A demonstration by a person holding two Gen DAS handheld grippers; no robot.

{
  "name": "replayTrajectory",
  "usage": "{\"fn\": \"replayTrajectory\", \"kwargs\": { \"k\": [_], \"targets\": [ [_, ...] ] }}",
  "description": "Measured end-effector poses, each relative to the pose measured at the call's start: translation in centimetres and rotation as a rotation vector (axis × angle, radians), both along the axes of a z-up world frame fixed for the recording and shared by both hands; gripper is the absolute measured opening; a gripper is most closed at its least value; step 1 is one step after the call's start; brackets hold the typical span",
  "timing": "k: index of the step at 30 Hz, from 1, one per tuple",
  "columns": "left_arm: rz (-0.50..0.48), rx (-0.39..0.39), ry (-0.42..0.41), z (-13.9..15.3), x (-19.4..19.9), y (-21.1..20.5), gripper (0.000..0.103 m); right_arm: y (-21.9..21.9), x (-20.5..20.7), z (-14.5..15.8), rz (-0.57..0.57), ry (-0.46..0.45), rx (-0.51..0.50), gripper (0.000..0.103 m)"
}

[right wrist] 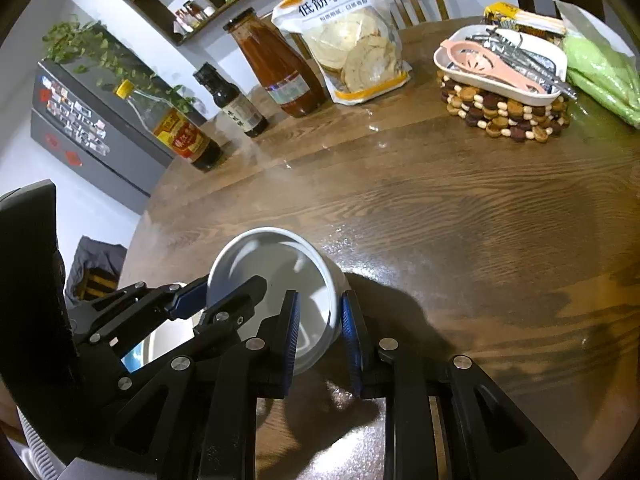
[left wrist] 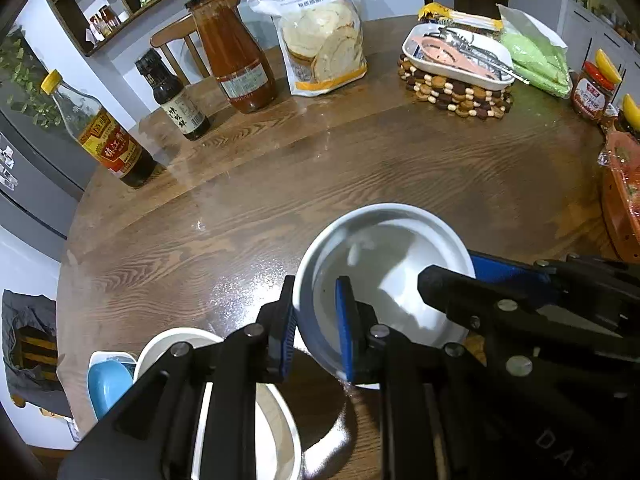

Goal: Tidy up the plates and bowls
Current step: 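Lift the white ramekin with both tools and carry it over the nested bowls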

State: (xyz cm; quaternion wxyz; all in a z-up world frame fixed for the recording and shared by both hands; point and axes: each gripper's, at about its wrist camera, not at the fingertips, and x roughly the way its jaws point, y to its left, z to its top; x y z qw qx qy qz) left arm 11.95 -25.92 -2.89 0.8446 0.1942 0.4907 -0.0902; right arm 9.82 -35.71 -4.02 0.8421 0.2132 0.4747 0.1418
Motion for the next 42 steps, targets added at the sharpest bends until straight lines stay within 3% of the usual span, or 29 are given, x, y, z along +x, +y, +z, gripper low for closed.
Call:
{"fn": "replayTrajectory", "kwargs": {
  "k": [25,42],
  "targets": [
    [-0.068,-0.045,-0.112,4.3,-4.6,-0.5,0.017,-0.2,-4.7,4.2,-0.067,-0.092,-0.043,0.025],
    [-0.049,-0.062,-0.160,6.2,-6.8,1.5,0.016,2.2,-6.9,6.2,-0.044,-0.136,-0.057,0.025]
  ]
}}
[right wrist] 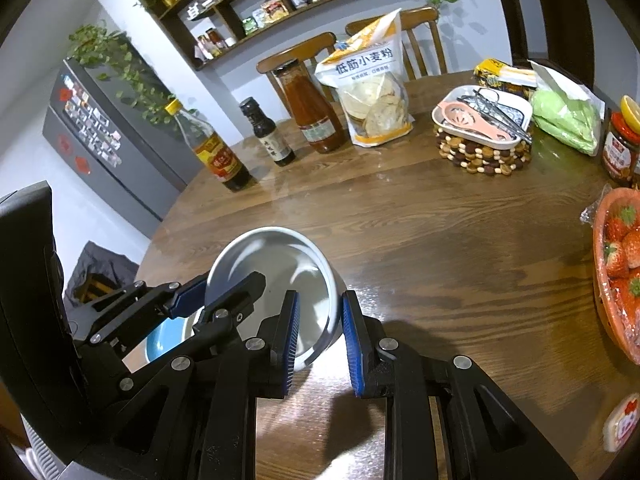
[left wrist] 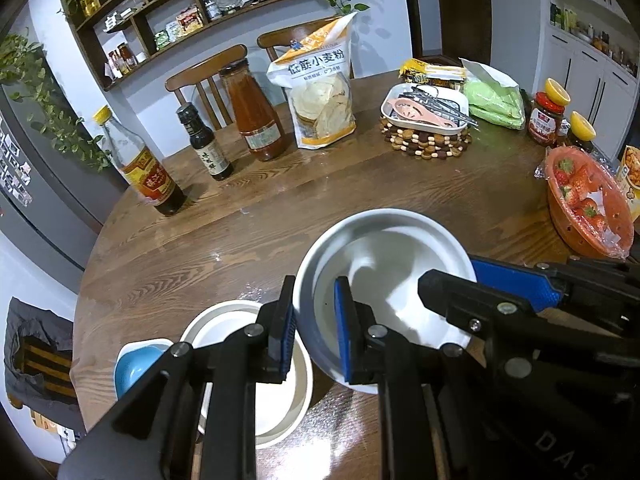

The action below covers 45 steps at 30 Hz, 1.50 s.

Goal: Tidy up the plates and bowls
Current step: 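Lift the white ramekin with both tools and carry it over the nested bowls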

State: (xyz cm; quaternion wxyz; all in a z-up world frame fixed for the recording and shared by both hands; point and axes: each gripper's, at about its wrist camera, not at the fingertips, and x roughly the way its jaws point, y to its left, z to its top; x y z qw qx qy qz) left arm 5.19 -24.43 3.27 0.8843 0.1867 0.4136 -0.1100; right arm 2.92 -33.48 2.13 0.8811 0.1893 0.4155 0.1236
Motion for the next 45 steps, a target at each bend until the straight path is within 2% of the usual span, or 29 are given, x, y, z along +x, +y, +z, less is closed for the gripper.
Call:
{"fn": "replayTrajectory", "kwargs": {
  "k": [6,23,45],
  "targets": [
    [0.024,-0.011,-0.029,0.9,-1.1,1.0,0.016,1.1,-0.8,0.9,0.021,-0.025,-0.013,0.025],
    [0.119,-0.021,-0.039,0.9,-3.3,5.6,0.015,5.5,-2.2,0.7,0.113,-0.025,-0.025,0.025],
    [0.154,-0.052,-0.012,-0.4,-2.9,9.1,0.016,9.6,-1.7,0.0,0.138,0.005,-0.066,0.025]
  ]
}}
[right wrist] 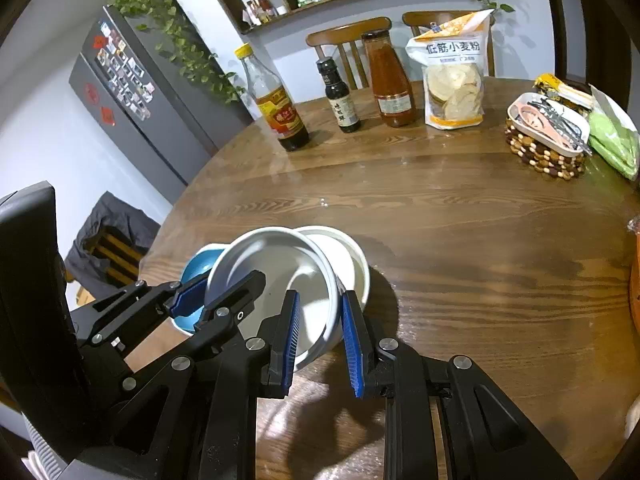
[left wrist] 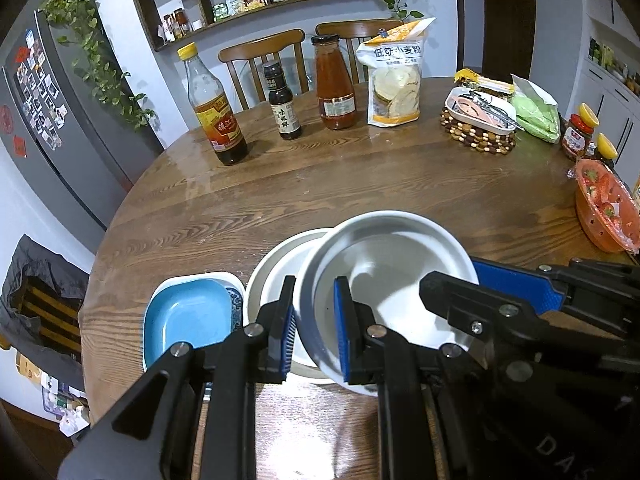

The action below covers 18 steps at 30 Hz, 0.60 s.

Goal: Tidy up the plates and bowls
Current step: 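Lift the white ramekin with both tools and carry it over the nested bowls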

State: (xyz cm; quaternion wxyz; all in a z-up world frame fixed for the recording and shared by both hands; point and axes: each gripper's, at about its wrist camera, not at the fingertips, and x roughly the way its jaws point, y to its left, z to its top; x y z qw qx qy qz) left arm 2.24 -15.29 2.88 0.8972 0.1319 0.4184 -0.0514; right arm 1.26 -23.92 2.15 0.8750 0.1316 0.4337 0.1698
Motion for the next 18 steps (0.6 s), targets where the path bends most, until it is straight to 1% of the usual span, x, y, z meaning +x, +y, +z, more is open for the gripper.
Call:
{"fn": "replayTrajectory", "kwargs": {
  "k": [8,18],
  "targets": [
    [-0.004,-0.007,0.017,-0.6,0.9,1.2,0.016,1.3,0.8,-0.5,-0.008,0.020,-0.014,0.025],
    [-0.043,-0.011,0.053,-1.8,2.3,1.6,0.016,1.7,1.9,-1.5,-0.047,0.056,-0.025,0.025]
  ]
}}
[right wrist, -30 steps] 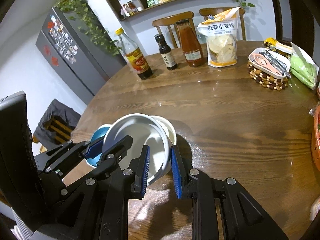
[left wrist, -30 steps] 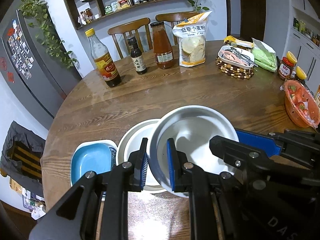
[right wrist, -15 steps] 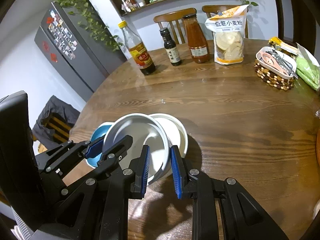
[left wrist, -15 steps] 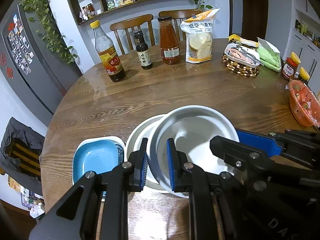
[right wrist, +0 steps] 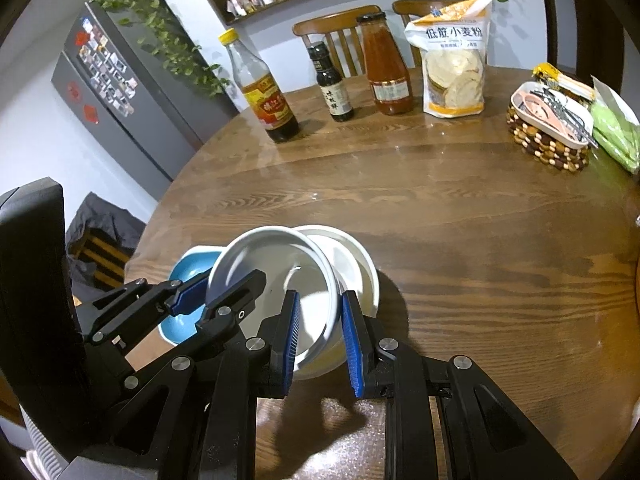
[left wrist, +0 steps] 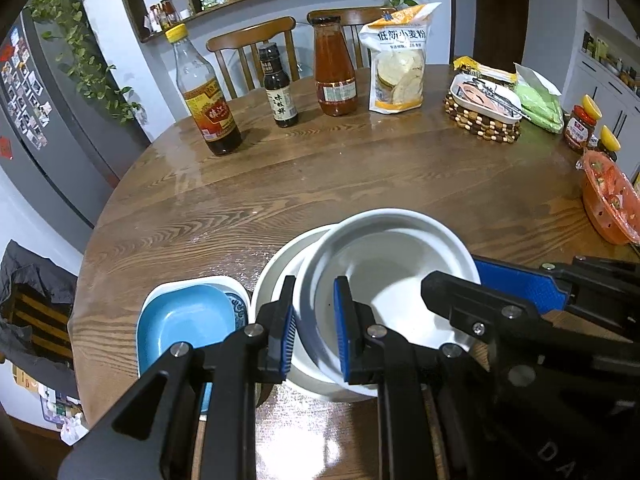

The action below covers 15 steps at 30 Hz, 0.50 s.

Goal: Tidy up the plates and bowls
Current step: 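Lift the white ramekin with both tools and carry it over the nested bowls, then lower the ramekin into the smaller white bowl with both tools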

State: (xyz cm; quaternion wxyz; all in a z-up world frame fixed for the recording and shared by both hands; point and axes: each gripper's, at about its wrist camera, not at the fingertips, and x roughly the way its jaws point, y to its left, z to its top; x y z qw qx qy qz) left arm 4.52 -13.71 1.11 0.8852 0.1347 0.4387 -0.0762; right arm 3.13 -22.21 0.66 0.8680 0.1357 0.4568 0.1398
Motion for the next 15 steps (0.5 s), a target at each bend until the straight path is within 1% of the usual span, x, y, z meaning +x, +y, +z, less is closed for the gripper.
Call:
{"fn": "replayTrajectory", "kwargs": {
  "k": [6,8,11,15],
  "targets": [
    [-0.015,0.003,0.042,-1.0,1.0,0.6,0.017,0.5,1.0,-0.9,-0.001,0.034,-0.002,0.025],
    [-0.023,-0.007,0.069,-1.4,1.6,0.9,0.020,0.8,1.7,-1.1,0.002,0.049,-0.010,0.025],
    [-0.031,-0.029,0.123,-1.8,3.0,1.6,0.020,1.1,2.6,-1.2,0.010,0.062,-0.007,0.025],
    [-0.019,-0.040,0.143,-1.9,3.7,2.1,0.020,1.7,3.4,-1.3,0.021,0.070,-0.014,0.025]
  ]
}}
